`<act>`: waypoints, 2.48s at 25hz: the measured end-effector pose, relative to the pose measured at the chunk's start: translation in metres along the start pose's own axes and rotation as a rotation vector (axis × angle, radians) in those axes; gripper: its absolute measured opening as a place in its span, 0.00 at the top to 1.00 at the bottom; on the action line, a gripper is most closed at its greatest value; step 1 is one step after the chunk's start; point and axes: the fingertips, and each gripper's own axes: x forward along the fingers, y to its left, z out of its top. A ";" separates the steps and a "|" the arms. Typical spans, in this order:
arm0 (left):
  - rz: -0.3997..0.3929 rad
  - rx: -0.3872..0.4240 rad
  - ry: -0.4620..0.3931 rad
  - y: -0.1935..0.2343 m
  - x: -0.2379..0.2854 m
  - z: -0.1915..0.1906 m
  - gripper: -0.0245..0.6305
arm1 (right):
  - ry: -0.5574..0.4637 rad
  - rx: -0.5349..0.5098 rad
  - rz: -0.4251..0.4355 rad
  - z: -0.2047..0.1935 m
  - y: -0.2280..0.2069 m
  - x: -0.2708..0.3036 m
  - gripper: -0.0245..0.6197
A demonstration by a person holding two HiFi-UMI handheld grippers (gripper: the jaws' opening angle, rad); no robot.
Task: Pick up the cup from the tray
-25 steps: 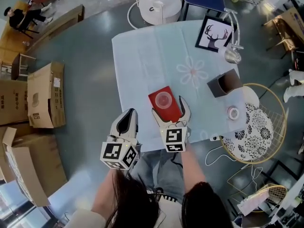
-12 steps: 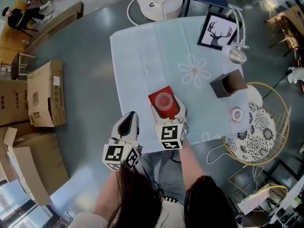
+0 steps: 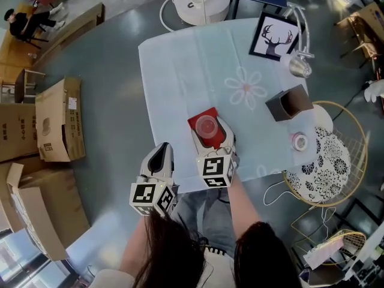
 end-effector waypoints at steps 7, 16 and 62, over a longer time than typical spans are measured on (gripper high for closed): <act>-0.022 0.004 0.022 -0.005 -0.002 -0.009 0.96 | -0.033 0.036 -0.016 0.015 -0.009 -0.015 0.43; -0.083 0.049 0.013 -0.040 0.010 0.015 0.96 | -0.034 0.094 -0.126 0.012 -0.046 -0.048 0.43; -0.169 0.159 0.024 -0.120 0.036 0.007 0.96 | -0.028 0.259 -0.242 -0.078 -0.114 -0.113 0.27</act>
